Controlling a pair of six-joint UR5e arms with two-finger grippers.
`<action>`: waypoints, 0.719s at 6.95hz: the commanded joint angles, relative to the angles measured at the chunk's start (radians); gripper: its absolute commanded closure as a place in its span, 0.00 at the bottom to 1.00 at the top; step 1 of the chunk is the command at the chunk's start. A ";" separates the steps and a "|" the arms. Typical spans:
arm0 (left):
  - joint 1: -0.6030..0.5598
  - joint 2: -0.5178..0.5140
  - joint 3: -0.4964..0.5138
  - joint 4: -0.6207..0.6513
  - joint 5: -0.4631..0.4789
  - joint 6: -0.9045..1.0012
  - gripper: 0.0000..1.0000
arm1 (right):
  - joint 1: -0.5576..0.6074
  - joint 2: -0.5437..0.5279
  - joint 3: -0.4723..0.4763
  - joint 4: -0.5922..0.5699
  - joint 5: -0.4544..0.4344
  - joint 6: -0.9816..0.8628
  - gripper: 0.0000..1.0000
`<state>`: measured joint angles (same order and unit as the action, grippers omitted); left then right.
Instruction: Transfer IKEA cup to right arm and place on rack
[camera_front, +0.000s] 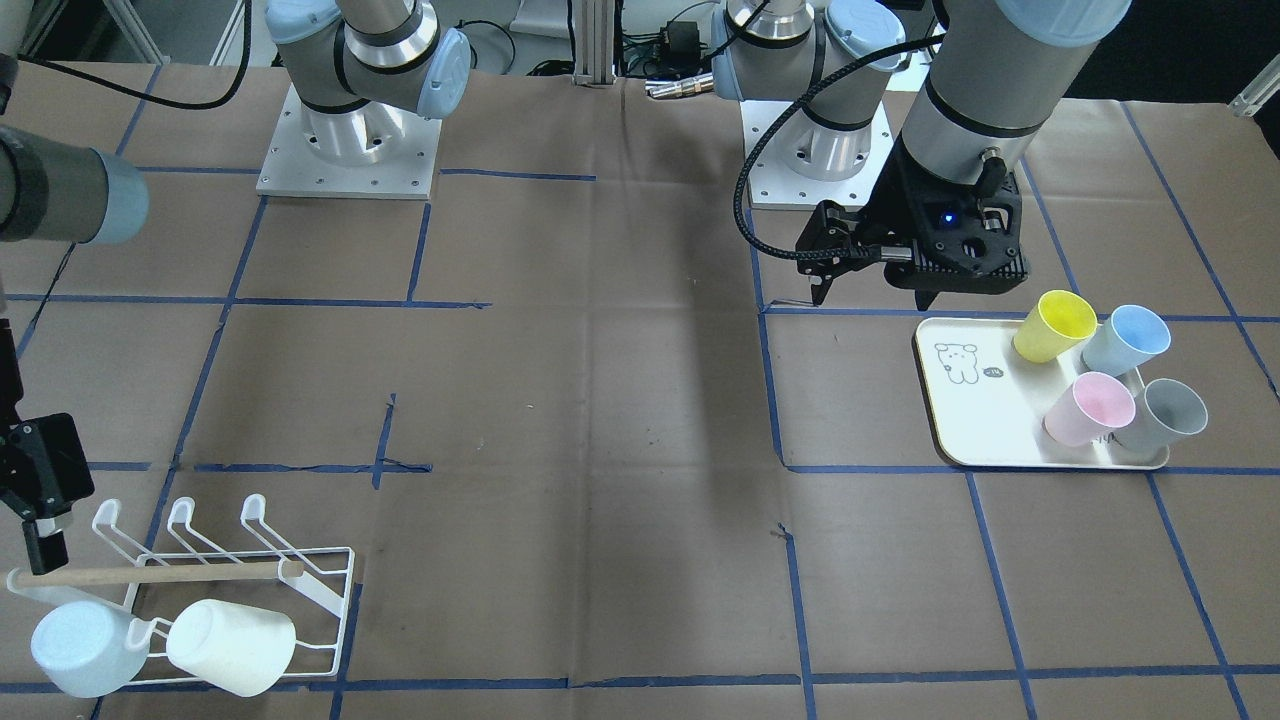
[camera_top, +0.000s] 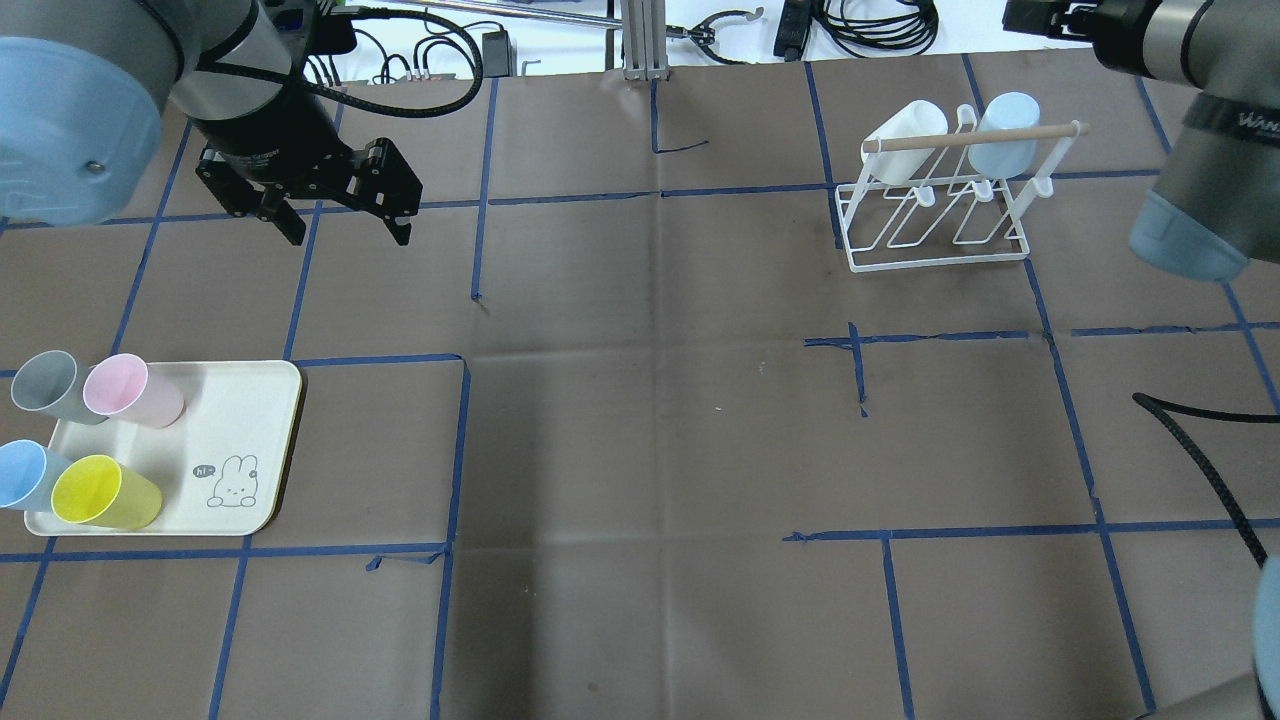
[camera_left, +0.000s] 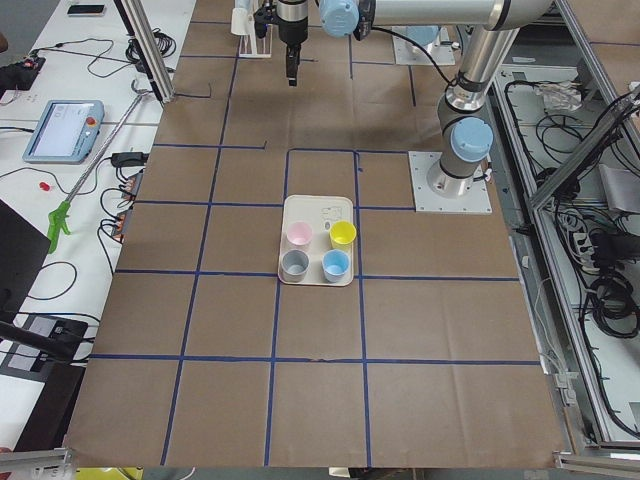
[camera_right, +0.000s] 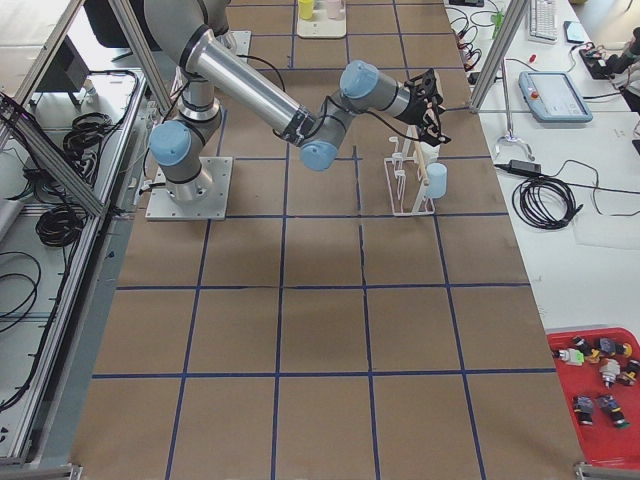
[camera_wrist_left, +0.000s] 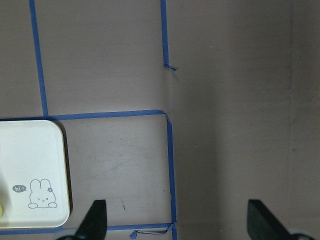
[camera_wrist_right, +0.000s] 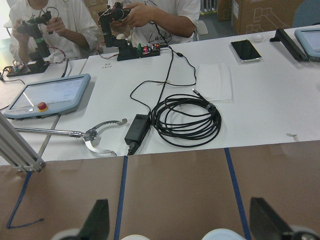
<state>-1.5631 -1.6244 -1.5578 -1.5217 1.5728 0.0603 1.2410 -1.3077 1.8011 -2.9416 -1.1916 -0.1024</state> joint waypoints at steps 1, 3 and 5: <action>0.000 0.000 -0.002 0.000 -0.001 0.000 0.01 | 0.099 -0.053 -0.054 0.247 -0.087 0.003 0.00; 0.000 0.000 -0.002 0.002 -0.001 -0.002 0.01 | 0.149 -0.099 -0.101 0.567 -0.091 0.006 0.00; 0.000 0.000 0.001 0.000 -0.001 -0.001 0.01 | 0.191 -0.169 -0.146 0.923 -0.164 0.006 0.00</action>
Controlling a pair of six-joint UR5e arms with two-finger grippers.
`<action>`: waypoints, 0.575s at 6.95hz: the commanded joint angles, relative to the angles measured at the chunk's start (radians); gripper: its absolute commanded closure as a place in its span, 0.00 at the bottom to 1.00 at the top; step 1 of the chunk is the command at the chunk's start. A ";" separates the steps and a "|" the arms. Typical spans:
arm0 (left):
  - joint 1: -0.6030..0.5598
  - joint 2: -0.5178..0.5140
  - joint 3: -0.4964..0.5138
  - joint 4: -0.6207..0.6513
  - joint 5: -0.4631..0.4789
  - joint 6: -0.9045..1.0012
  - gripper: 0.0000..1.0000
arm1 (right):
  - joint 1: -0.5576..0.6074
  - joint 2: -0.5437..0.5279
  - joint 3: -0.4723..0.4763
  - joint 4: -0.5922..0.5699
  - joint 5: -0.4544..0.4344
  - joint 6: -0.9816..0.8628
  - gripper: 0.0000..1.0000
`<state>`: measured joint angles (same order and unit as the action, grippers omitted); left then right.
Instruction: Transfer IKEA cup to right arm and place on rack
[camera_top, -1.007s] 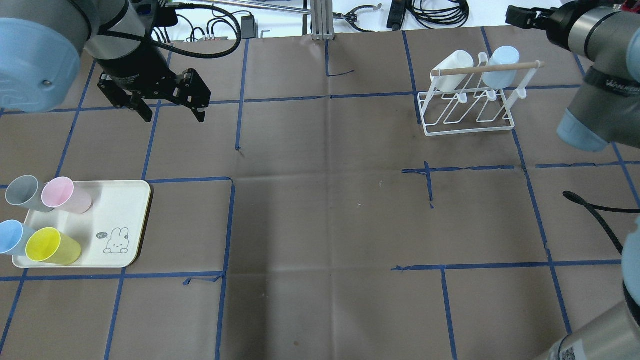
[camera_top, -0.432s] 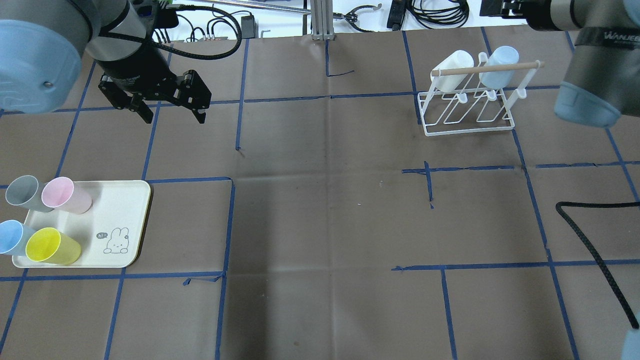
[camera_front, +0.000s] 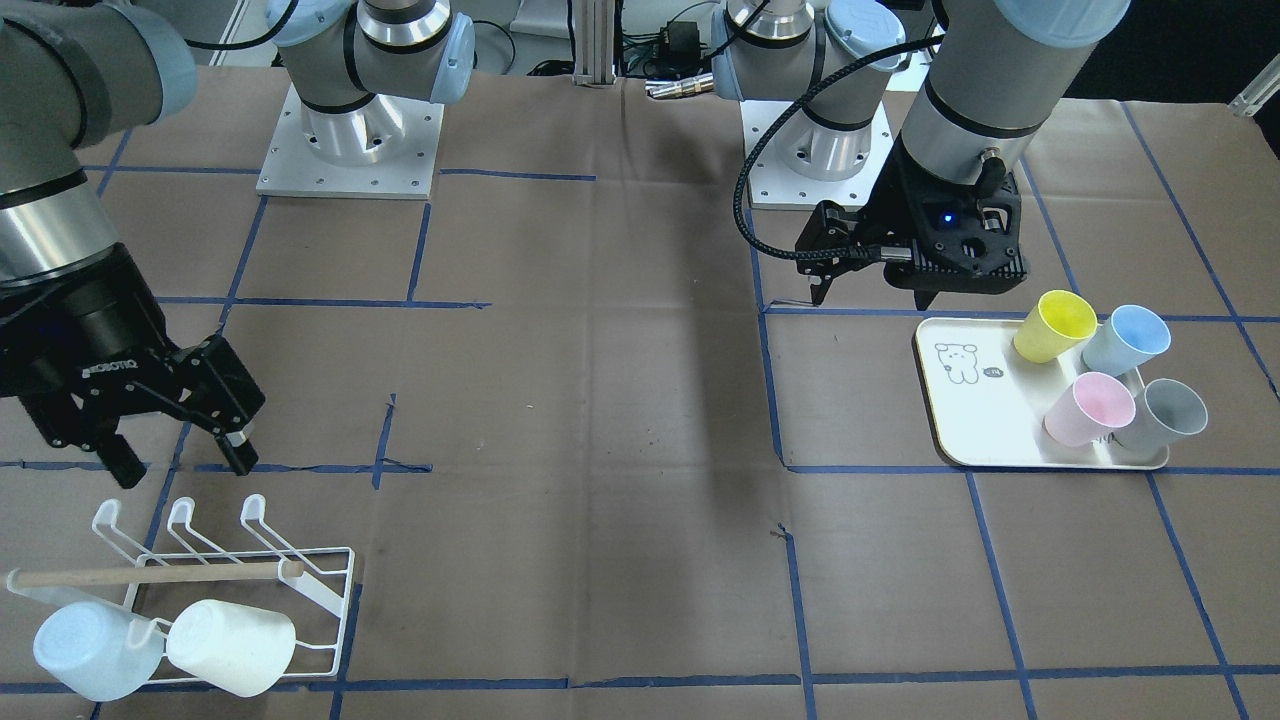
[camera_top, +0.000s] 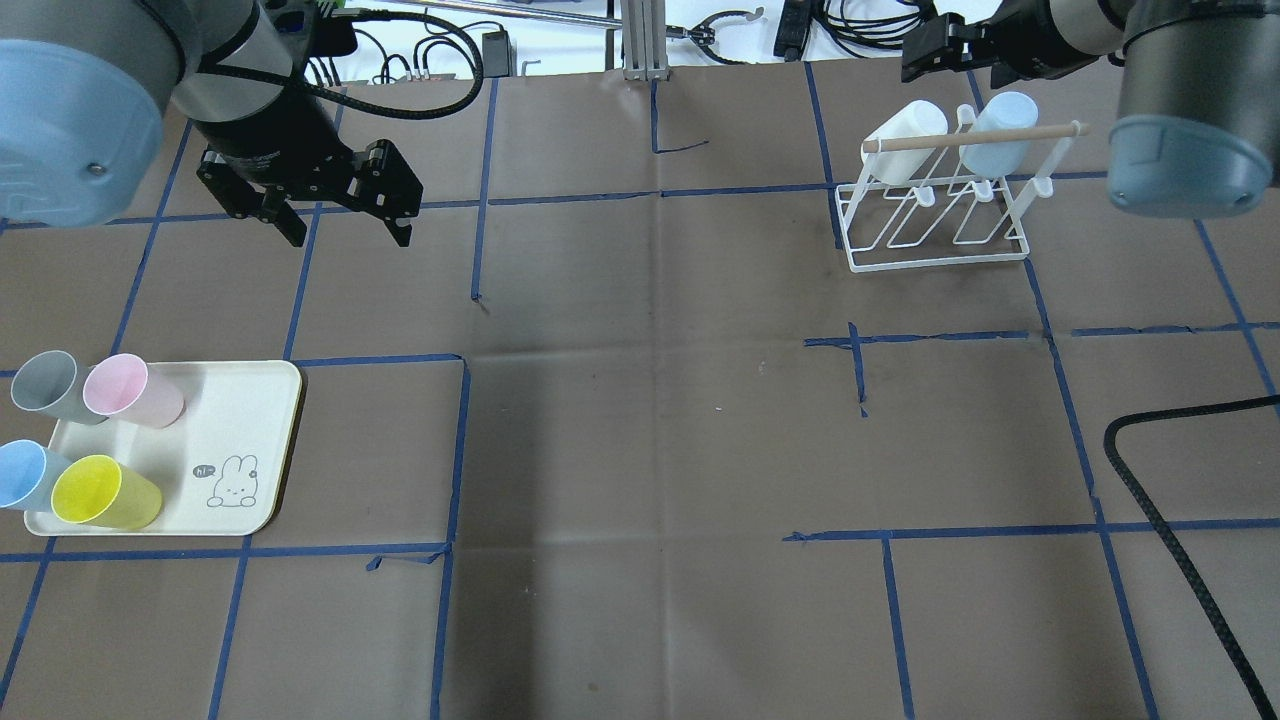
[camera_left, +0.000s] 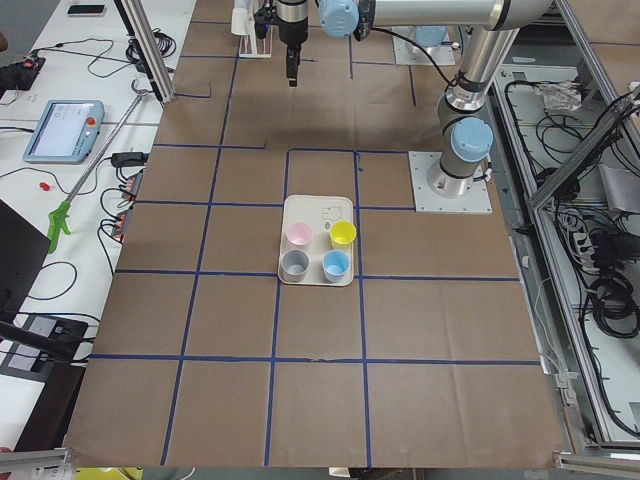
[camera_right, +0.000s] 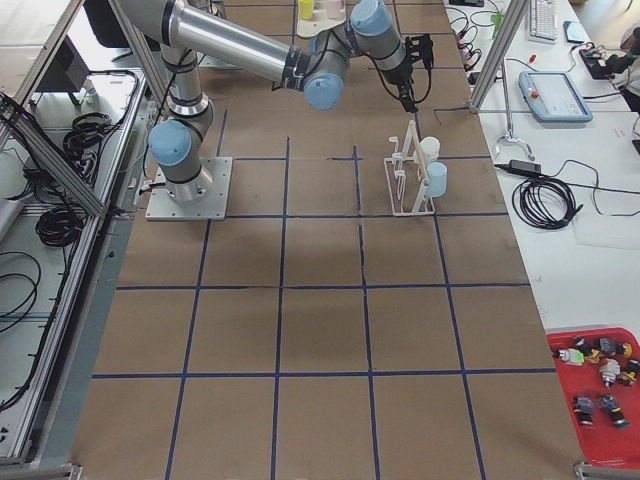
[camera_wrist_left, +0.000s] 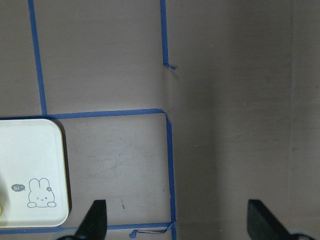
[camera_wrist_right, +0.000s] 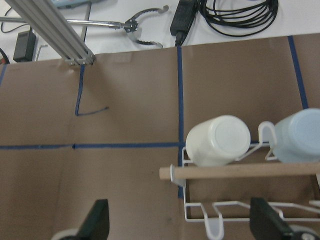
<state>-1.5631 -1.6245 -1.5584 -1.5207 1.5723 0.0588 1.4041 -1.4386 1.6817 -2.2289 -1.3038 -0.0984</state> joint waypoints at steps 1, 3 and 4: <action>0.000 0.000 0.000 -0.003 0.000 0.001 0.01 | 0.065 -0.054 -0.043 0.385 -0.142 0.012 0.00; 0.000 0.000 0.001 -0.001 0.000 0.001 0.01 | 0.117 -0.118 -0.048 0.485 -0.196 0.012 0.00; 0.000 0.000 0.003 -0.001 0.000 -0.001 0.01 | 0.133 -0.147 -0.050 0.512 -0.198 0.012 0.00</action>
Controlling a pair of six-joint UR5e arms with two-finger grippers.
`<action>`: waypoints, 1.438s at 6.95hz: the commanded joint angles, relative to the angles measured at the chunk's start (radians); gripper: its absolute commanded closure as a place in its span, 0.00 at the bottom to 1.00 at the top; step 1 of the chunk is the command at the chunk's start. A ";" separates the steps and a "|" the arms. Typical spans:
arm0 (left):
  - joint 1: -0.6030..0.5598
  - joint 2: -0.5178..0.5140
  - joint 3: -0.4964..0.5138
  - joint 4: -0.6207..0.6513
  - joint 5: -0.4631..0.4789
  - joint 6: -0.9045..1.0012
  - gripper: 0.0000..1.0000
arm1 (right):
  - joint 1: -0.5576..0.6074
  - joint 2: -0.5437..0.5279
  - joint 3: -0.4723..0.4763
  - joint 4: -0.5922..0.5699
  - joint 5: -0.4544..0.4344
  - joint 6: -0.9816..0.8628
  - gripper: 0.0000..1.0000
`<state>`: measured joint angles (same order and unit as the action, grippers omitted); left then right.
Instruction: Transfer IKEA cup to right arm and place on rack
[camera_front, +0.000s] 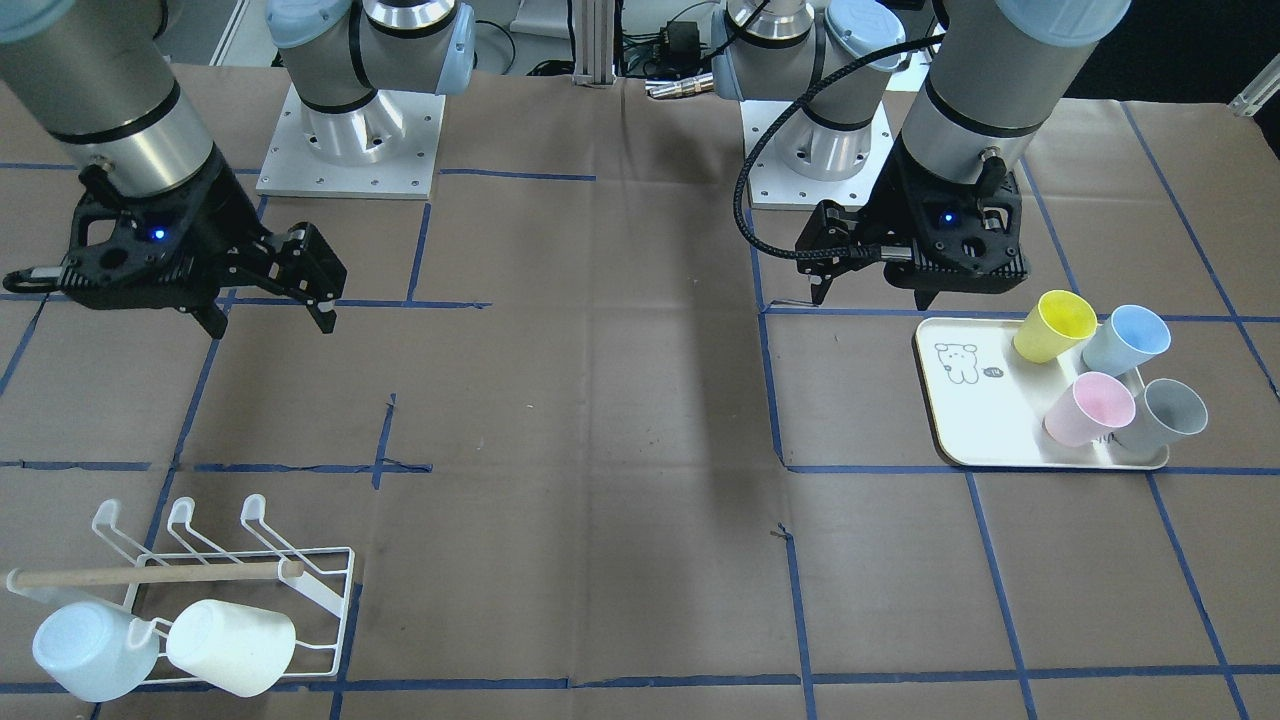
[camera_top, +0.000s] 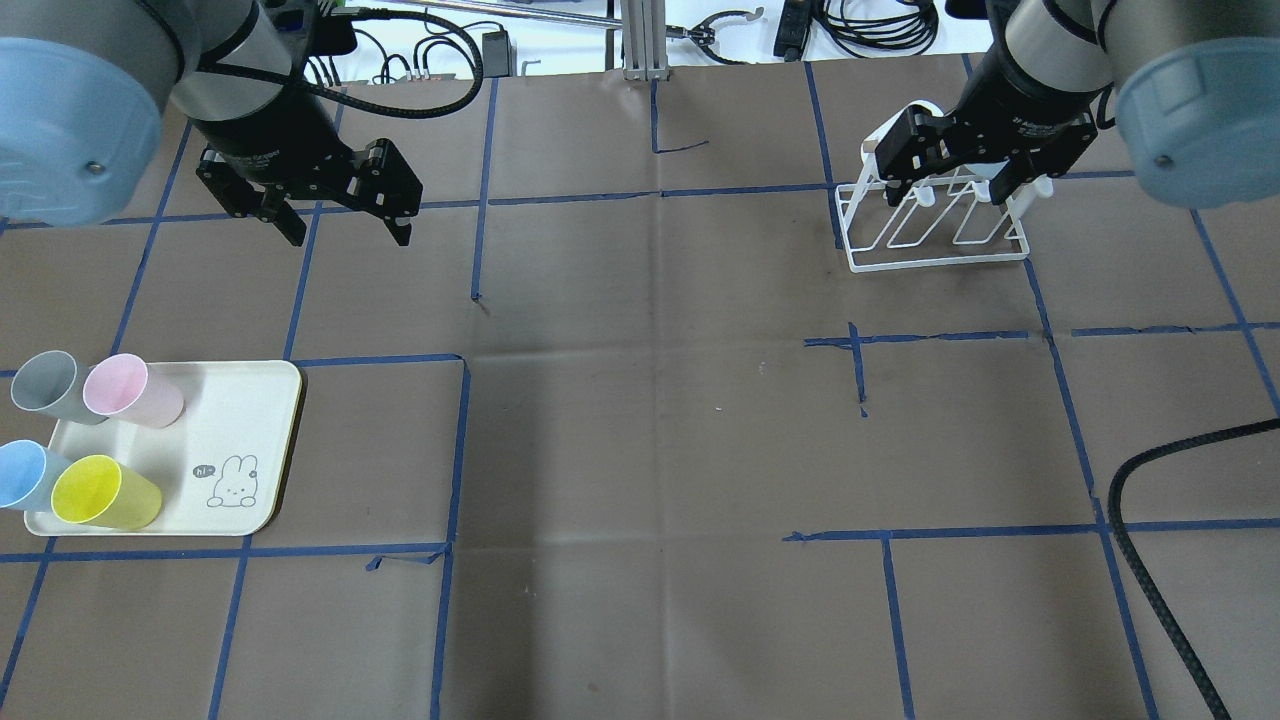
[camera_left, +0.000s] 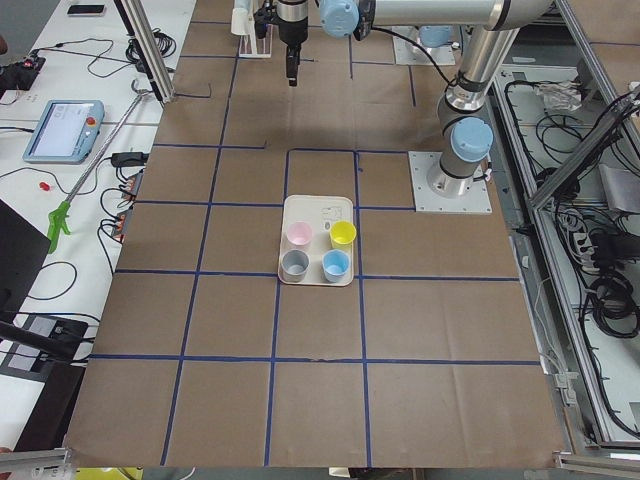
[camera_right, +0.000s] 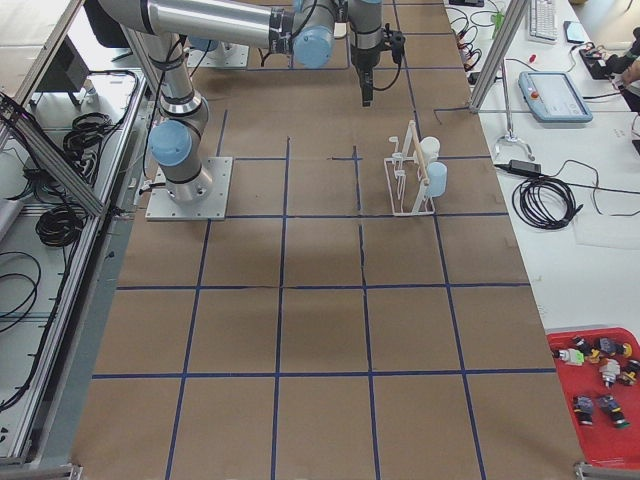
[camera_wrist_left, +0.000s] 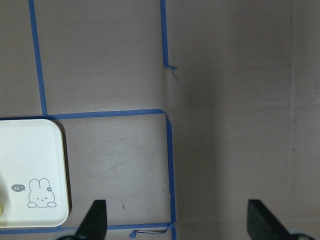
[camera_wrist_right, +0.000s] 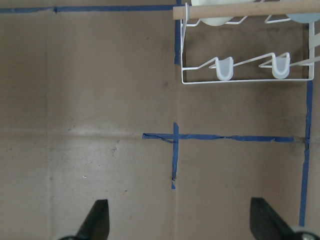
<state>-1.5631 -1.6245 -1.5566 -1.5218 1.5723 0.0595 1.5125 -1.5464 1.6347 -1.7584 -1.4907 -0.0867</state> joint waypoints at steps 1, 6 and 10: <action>-0.001 0.000 0.006 -0.001 0.000 -0.001 0.01 | 0.035 -0.052 -0.006 0.107 -0.017 0.002 0.00; 0.000 -0.002 0.004 -0.001 0.000 -0.001 0.01 | 0.097 -0.054 0.002 0.194 -0.042 0.056 0.00; 0.000 -0.002 0.004 -0.001 0.000 -0.001 0.01 | 0.097 -0.047 0.005 0.163 -0.072 0.153 0.00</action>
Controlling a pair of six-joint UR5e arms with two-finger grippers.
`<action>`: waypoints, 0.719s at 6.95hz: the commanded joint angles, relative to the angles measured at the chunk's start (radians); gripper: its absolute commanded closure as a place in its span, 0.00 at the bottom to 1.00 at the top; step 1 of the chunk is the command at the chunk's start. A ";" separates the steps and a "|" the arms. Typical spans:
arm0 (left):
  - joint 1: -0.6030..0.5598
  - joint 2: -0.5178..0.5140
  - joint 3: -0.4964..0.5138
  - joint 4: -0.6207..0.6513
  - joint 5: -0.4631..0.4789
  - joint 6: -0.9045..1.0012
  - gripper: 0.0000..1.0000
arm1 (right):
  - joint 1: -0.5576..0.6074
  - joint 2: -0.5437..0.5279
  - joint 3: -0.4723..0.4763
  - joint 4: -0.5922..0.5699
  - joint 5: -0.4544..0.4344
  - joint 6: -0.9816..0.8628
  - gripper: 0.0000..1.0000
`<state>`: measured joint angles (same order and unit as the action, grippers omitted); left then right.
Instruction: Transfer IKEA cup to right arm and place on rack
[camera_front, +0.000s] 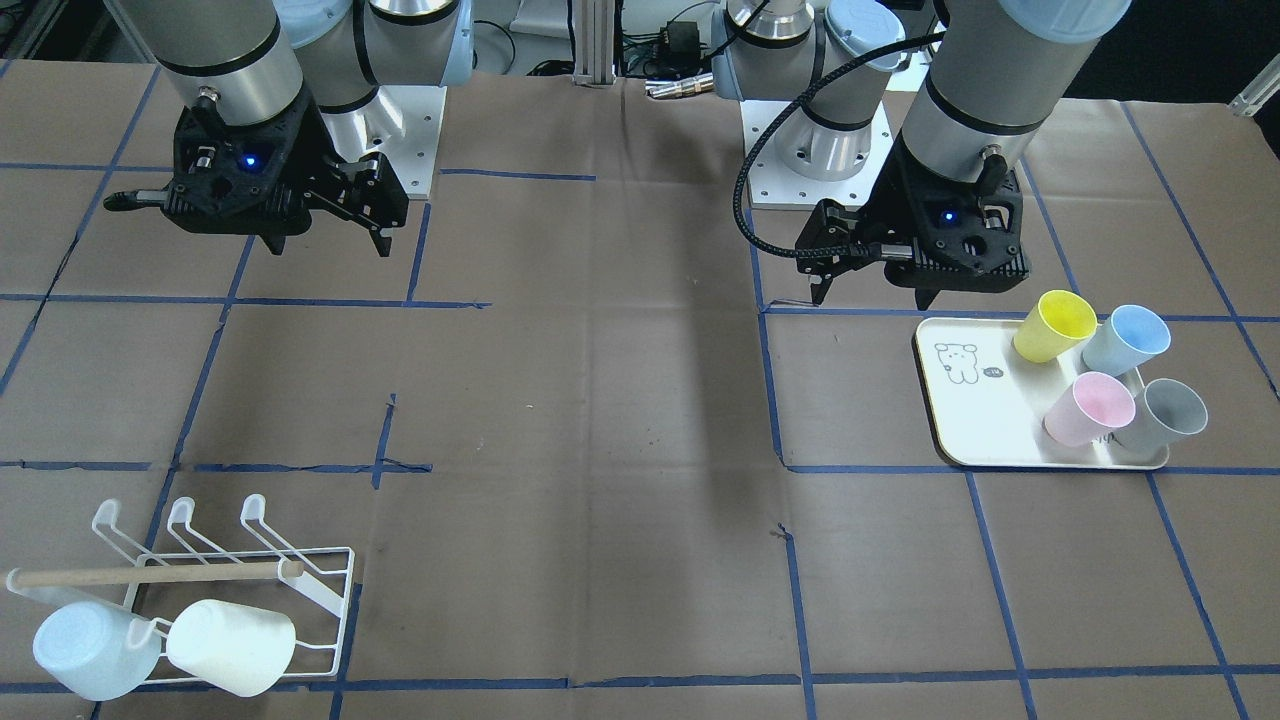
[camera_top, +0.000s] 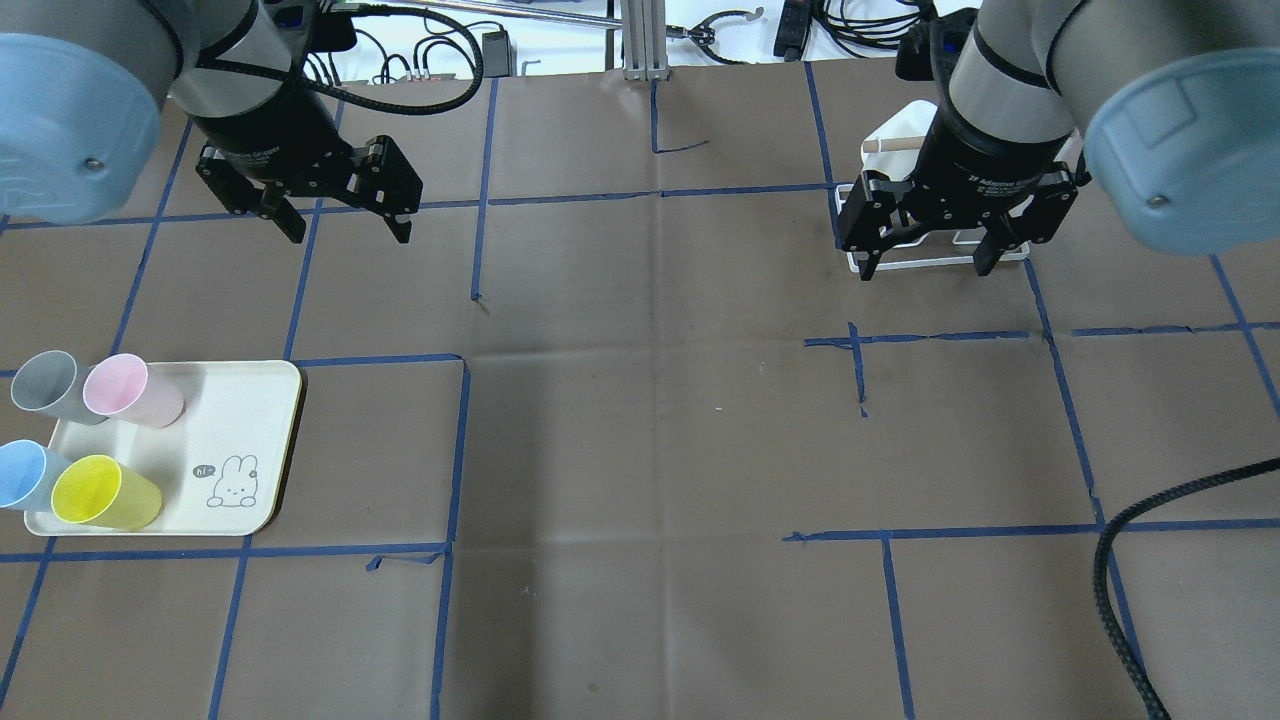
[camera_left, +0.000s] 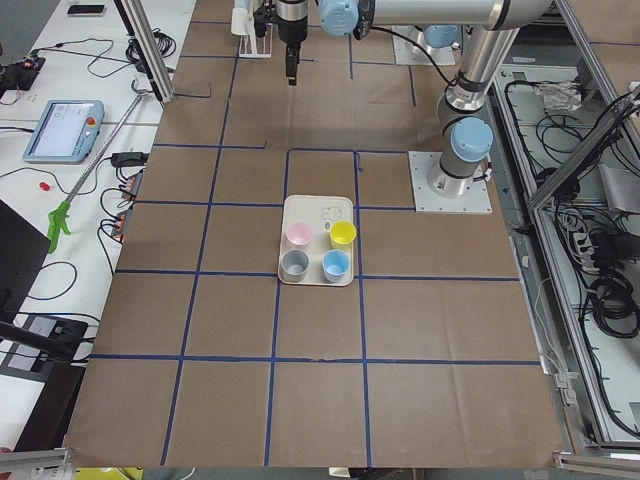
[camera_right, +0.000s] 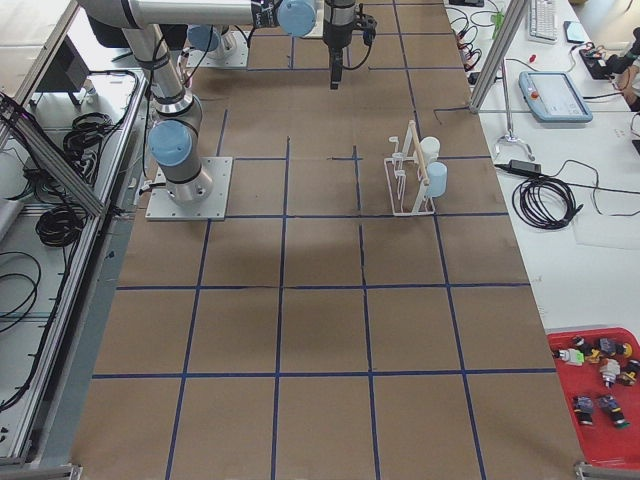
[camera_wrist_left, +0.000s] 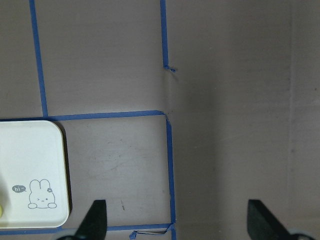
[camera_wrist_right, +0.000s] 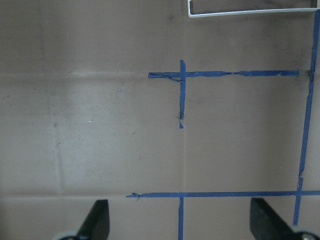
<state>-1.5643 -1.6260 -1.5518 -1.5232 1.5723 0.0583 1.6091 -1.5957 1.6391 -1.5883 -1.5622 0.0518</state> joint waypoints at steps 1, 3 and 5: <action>0.001 0.002 -0.001 0.000 0.000 0.000 0.01 | 0.000 0.002 -0.001 -0.006 -0.001 0.014 0.00; 0.000 0.000 -0.002 0.001 0.000 0.000 0.01 | 0.000 0.003 -0.005 -0.009 -0.001 0.007 0.00; 0.001 0.002 -0.002 0.002 0.000 0.000 0.01 | 0.000 0.003 -0.002 -0.018 -0.002 0.005 0.00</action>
<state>-1.5638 -1.6254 -1.5538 -1.5219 1.5723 0.0583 1.6091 -1.5925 1.6363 -1.6030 -1.5642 0.0587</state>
